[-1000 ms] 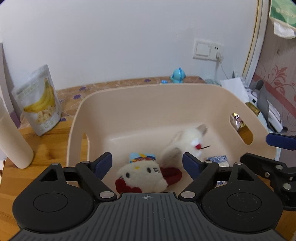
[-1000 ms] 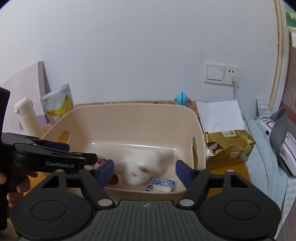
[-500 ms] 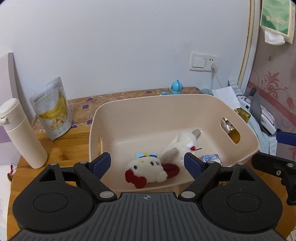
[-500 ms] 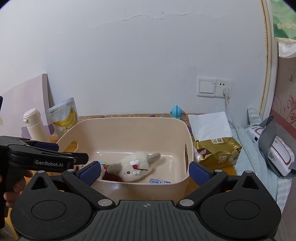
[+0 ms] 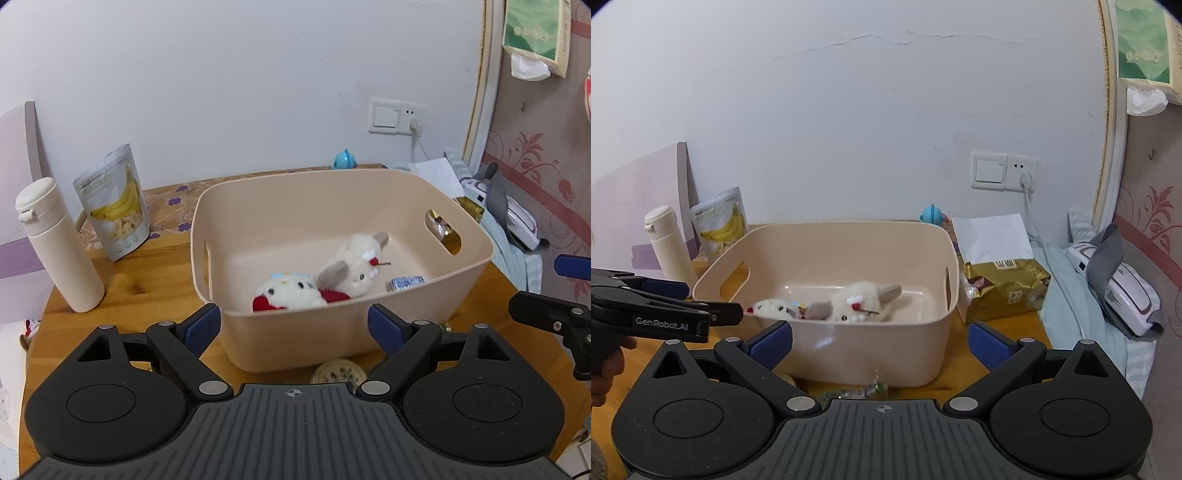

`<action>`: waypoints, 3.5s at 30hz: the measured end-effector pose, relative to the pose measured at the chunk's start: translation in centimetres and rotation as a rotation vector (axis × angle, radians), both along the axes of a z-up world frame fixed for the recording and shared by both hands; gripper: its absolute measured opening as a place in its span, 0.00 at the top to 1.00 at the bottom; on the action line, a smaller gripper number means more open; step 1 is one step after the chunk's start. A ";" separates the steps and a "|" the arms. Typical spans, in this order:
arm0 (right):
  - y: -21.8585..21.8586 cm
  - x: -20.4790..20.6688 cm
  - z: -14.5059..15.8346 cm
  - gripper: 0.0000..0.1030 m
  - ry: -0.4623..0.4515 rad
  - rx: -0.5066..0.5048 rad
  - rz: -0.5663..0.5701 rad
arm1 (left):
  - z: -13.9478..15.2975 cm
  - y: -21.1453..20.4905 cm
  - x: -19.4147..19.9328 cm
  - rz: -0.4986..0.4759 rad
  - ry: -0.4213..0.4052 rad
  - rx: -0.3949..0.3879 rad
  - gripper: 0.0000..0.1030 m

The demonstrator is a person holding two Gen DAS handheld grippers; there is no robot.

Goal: Organize objects
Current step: 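Grasp the black cube with the left tool while the right tool grasps the green scrunchie, then lift the black cube and green scrunchie over the beige bin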

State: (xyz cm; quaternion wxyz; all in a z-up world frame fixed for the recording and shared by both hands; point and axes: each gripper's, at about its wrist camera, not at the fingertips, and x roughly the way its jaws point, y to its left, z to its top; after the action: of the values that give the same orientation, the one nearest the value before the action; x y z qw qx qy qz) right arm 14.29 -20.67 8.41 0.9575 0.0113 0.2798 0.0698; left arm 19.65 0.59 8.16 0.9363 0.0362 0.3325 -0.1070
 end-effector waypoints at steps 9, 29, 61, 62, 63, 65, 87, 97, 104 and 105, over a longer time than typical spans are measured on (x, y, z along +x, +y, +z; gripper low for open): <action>0.0 -2.0 -1.7 0.00 0.045 -0.007 -0.012 | -1.2 0.6 -2.1 -0.004 0.037 -0.006 0.14; -1.2 -5.4 -5.6 0.00 0.154 -0.023 -0.021 | -5.4 -0.5 -6.3 -0.069 0.133 0.058 0.14; 0.5 -2.9 -12.7 0.00 0.292 -0.103 0.050 | -11.3 -2.7 -4.1 -0.111 0.223 0.081 0.15; 0.4 -2.9 -12.7 0.00 0.288 -0.104 0.051 | -11.3 -2.7 -4.1 -0.110 0.220 0.079 0.15; 0.4 -2.7 -12.8 0.00 0.285 -0.102 0.049 | -11.3 -2.7 -4.1 -0.109 0.215 0.075 0.19; 0.3 -2.5 -12.8 0.00 0.277 -0.098 0.043 | -11.2 -2.6 -4.0 -0.110 0.194 0.072 0.26; 0.7 -2.5 -11.6 0.82 0.206 -0.116 0.024 | -10.2 -0.2 -4.9 -0.061 0.139 0.029 0.69; 0.6 -3.7 -9.9 0.83 0.157 -0.106 0.024 | -8.2 1.0 -5.7 -0.030 0.082 0.014 0.69; -0.5 -4.2 -8.0 0.83 0.108 -0.104 -0.002 | -5.4 1.6 -5.7 -0.010 0.007 -0.001 0.69; -0.7 -4.2 -7.7 0.83 0.101 -0.103 -0.009 | -5.0 1.6 -5.6 -0.011 -0.005 -0.001 0.69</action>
State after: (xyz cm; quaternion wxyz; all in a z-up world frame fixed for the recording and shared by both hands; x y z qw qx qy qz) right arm 10.13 -21.41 0.75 0.9418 -0.0334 0.3308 0.0505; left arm 14.01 2.20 3.16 0.9365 0.0376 0.3301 -0.1120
